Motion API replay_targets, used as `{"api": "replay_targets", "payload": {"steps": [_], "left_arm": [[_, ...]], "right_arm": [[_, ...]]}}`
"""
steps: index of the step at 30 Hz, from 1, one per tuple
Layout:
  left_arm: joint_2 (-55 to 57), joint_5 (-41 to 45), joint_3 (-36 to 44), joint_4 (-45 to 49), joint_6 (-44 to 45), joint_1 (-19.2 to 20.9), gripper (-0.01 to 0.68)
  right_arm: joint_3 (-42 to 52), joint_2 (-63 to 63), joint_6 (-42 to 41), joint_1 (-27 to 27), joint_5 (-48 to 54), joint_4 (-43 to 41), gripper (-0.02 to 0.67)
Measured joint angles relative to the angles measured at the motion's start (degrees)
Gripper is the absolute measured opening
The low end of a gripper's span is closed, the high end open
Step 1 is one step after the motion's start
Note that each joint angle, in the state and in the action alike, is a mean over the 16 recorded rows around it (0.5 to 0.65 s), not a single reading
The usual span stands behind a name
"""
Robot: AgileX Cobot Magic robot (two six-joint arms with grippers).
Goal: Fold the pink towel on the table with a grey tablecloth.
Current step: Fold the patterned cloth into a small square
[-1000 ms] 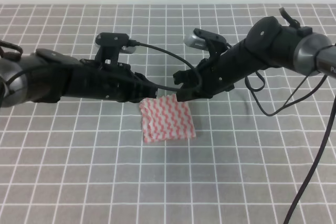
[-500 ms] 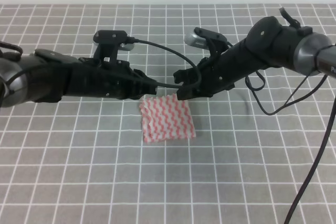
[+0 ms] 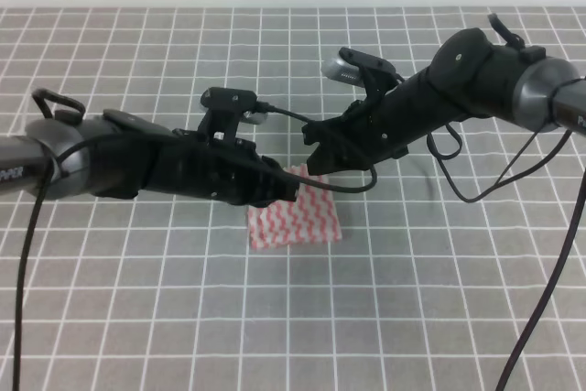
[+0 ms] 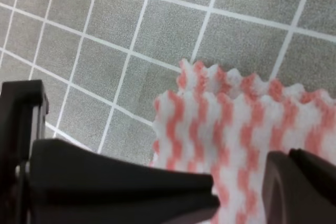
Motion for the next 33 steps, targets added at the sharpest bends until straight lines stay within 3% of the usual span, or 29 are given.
{"api": "replay_targets", "payload": {"steps": [18, 33], "left_arm": [[1.36, -2.15, 0.00, 14.21, -9.20, -0.59, -0.001], [1.36, -2.95, 0.00, 15.44, -10.08, -0.59, -0.001]], "right_arm": [[-0.03, 0.64, 0.03, 0.01, -1.89, 0.14, -0.015], [-0.10, 2.74, 0.11, -0.04, -4.59, 0.42, -0.015]]}}
